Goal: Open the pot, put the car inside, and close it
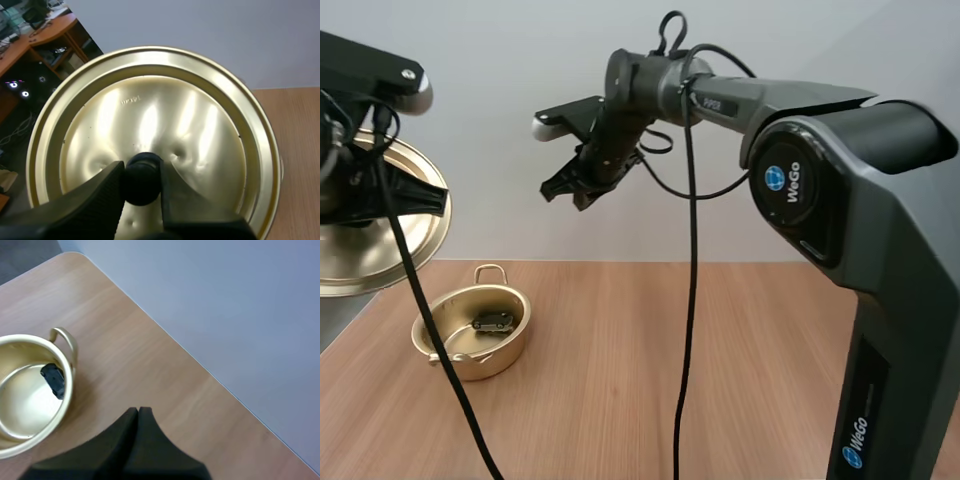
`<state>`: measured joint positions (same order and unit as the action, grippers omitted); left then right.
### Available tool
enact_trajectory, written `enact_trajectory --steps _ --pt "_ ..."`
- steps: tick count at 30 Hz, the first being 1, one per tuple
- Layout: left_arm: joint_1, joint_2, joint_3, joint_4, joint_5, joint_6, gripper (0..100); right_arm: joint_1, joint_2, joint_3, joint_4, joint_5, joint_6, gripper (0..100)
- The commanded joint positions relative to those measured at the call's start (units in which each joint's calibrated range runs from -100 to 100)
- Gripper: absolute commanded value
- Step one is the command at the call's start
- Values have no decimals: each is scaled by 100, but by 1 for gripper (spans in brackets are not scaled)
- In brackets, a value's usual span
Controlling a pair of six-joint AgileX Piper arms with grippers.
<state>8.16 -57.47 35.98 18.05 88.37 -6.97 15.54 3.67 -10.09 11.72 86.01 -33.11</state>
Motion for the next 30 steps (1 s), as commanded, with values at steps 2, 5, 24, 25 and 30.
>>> enact_trajectory --steps 2,5,24,25,30 --pt "3 372 824 -170 -1521 0 0 -603 -426 0 4 687 -2 0" --pt "3 881 1259 -195 -2580 0 0 -944 -842 0 4 954 -12 0" --pt "3 3356 1556 -222 -4878 -146 0 -1562 -3550 0 105 1399 -332 0" --pt "3 3403 1556 -257 -4840 -146 0 -1562 -3633 0 105 1399 -332 0" --pt "3 3577 1556 -296 -4579 -146 0 -1562 -3917 0 105 1399 -305 0"
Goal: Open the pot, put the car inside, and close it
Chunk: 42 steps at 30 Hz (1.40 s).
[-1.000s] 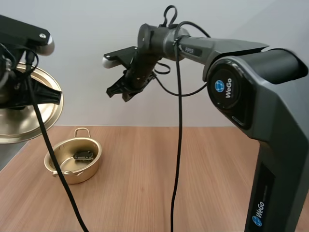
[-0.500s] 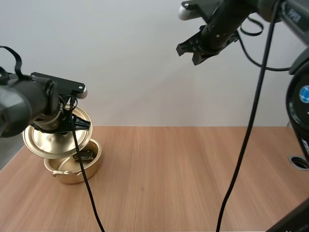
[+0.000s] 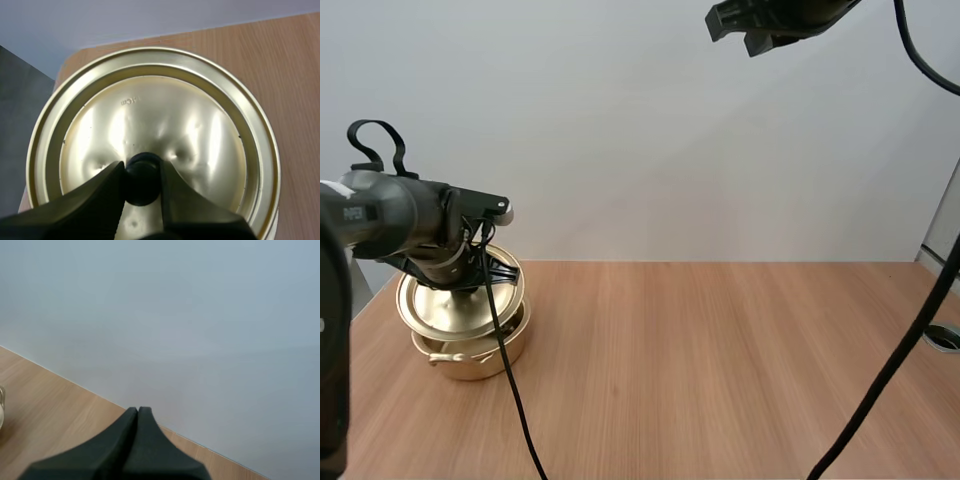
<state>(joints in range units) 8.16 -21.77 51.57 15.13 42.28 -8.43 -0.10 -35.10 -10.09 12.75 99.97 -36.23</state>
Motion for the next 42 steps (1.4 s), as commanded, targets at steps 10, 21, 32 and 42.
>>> enact_trajectory --steps 10,21,32,42 --pt "3 37 -3 -12 485 31 0 2 -137 0 2 3 82 0" --pt "3 539 -3 -284 482 299 0 2 -147 0 149 3 82 0" --pt "3 927 -17 -284 516 299 0 2 -294 0 149 3 82 0" --pt "3 941 -17 -284 537 119 0 2 -380 0 149 3 82 0"
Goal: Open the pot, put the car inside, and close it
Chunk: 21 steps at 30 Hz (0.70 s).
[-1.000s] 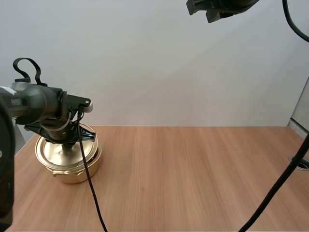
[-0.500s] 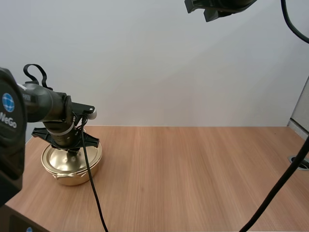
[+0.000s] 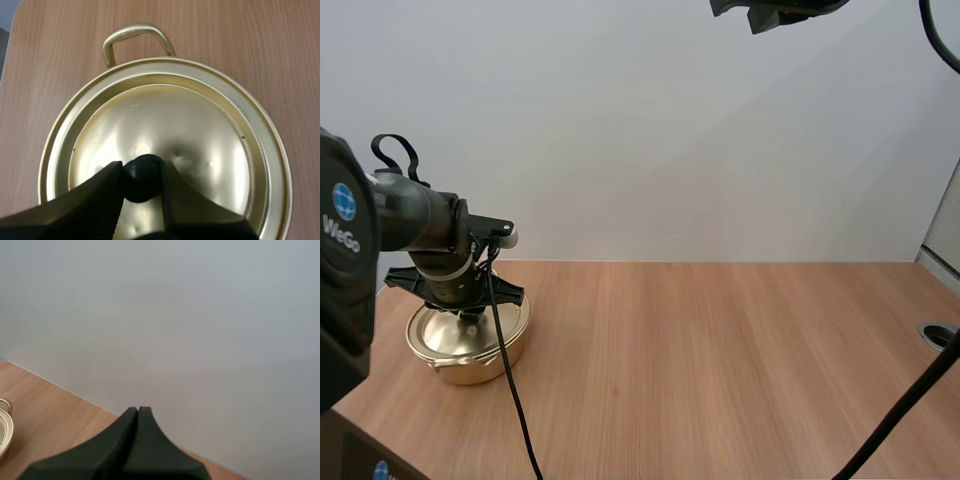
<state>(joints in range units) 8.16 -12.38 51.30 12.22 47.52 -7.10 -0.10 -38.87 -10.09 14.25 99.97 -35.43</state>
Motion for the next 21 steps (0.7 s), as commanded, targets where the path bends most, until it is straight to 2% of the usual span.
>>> enact_trajectory --steps 1,3,6,9,10,11,21 --pt "3 2 10 32 12 -13 4 2 -4 0 -1 3 1 0" --pt "3 2 10 84 12 11 15 2 -4 0 -1 3 1 0" --pt "-4 2 10 328 -206 232 41 2 -4 0 -1 3 1 0" --pt "-4 -23 10 436 -414 449 78 2 -4 0 -1 3 1 0" --pt "-4 -39 0 436 -491 485 93 2 -4 0 -1 3 1 0" --pt "-4 -49 -32 436 -530 499 100 2 -4 0 -1 3 1 0" --pt "-4 -100 -618 436 -442 432 100 2 -4 0 -1 3 1 0"
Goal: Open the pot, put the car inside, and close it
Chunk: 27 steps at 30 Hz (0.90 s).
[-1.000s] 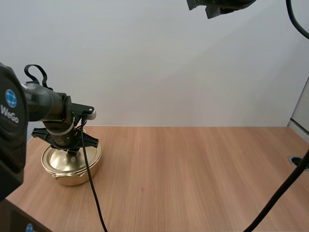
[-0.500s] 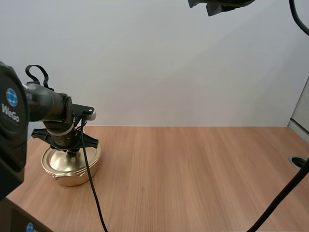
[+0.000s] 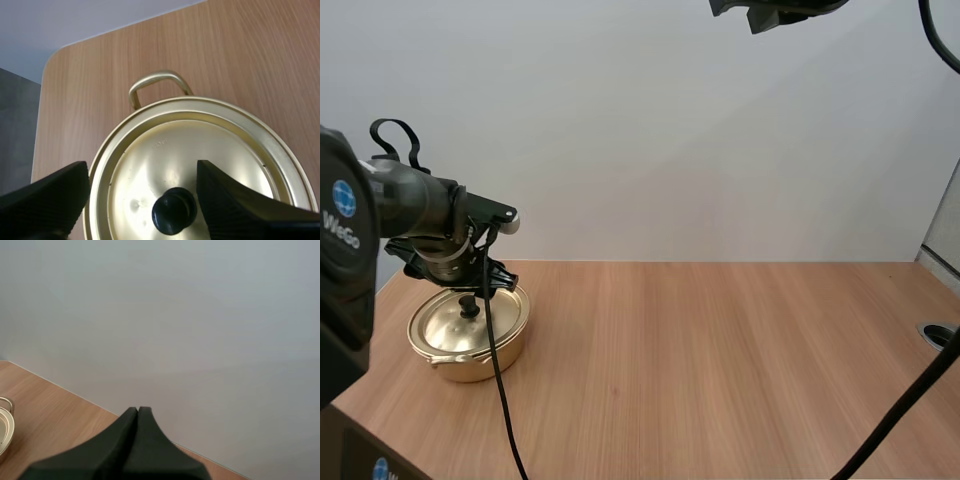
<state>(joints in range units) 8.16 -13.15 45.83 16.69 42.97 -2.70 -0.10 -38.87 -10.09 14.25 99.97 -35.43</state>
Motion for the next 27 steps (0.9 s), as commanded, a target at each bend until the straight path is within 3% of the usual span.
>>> enact_trajectory --steps 1,5,6,8,9,17,23,27 --pt "-4 -47 -145 -10 78 -17 100 2 -4 0 -1 3 1 0" --pt "-4 -291 -396 -10 92 46 100 2 -4 0 -1 3 1 0" --pt "-4 -389 -425 -10 92 46 83 2 -4 0 -1 3 1 0" --pt "-4 -632 -459 -10 92 -121 19 2 0 0 -1 3 116 0" --pt "-4 -745 -470 -10 74 -248 1 2 0 0 -51 3 258 0" --pt "-4 -1897 -485 -10 -640 -392 0 2 6 426 -1376 3 1768 0" --pt "-13 -2628 -485 -10 -640 -392 0 2 6 1546 -1786 -486 2238 0" --pt "-200 -2890 -485 -21 -640 -538 0 2 -45 2552 -1797 -1449 2335 0"
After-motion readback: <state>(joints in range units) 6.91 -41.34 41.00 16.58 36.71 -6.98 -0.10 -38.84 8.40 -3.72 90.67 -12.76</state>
